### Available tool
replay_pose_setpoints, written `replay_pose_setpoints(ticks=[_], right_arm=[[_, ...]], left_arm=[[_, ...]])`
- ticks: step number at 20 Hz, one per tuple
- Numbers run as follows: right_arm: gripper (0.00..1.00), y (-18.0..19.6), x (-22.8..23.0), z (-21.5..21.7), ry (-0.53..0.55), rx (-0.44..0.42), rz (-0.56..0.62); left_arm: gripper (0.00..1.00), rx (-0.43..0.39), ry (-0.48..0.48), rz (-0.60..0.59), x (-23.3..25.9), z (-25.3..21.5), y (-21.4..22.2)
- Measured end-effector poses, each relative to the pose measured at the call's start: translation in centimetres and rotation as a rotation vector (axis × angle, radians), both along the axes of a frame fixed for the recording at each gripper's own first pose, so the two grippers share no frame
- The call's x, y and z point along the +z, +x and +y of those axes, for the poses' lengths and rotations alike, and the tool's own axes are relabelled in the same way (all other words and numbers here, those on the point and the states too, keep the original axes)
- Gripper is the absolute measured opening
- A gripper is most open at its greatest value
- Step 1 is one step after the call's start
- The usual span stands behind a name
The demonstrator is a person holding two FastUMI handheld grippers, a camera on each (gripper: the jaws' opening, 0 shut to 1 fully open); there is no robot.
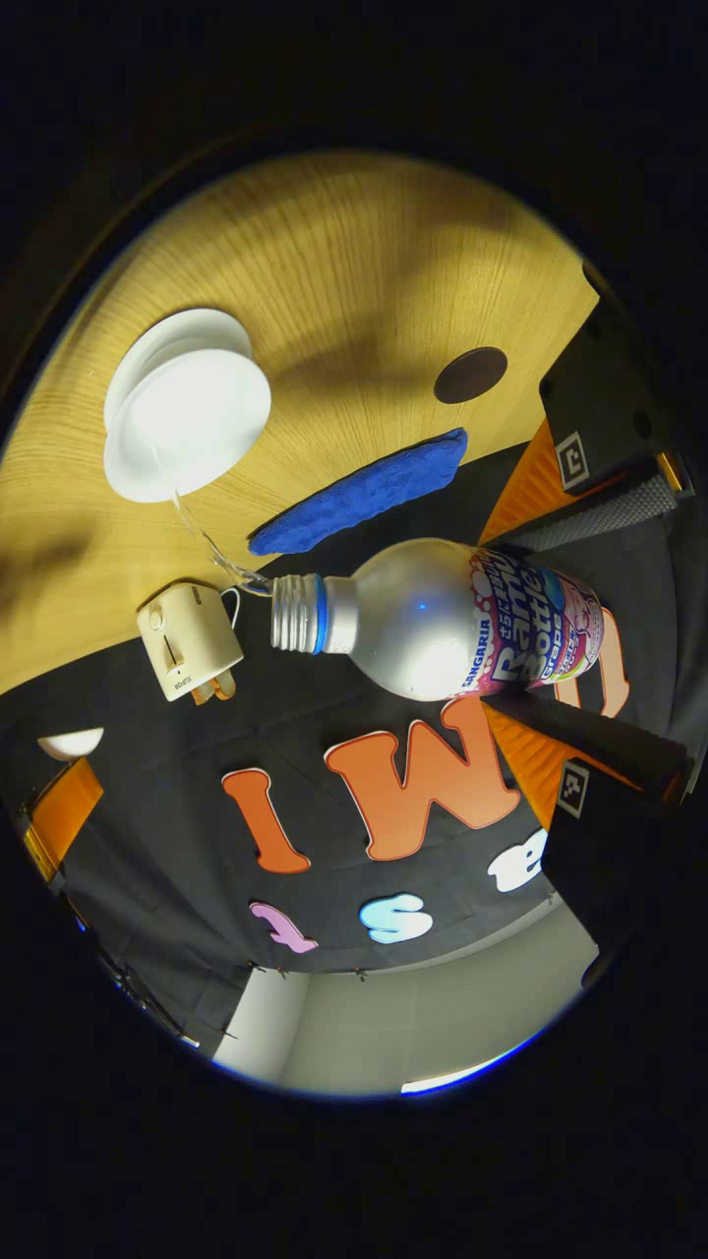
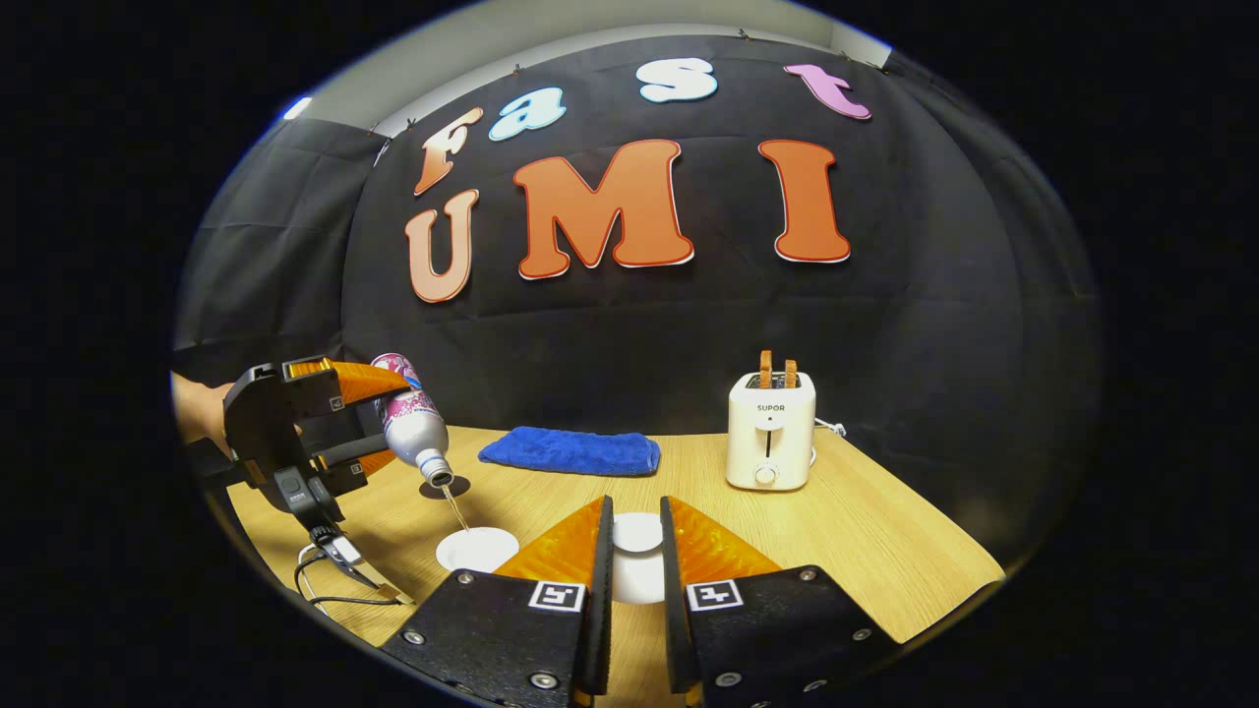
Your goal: Open the teacup lid with one hand, grasp the water bottle and pour water into the teacup with the other hand; after pouring, place the water bottle on the coaster and then close the teacup lid.
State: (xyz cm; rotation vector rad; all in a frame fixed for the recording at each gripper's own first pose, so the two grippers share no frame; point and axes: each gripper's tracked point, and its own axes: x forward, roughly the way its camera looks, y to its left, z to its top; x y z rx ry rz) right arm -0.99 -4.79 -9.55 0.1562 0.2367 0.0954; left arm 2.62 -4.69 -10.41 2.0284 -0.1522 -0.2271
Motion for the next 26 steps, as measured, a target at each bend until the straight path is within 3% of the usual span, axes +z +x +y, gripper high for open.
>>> replay_pose_setpoints(ticks=[14,26], right_arm=[[0.23,-0.3,0.1,0.9,-0.01,0.02,-0.001],[0.23,-0.2,0.3,2.1,-0.012,0.037,0.003]], left_arm=[[0.84,-0.066,0.142,-0.051,0.4,-1.1,-0.4],[0.85,-0.067,0.184,-0.047,0.3,-1.1,-0.7]])
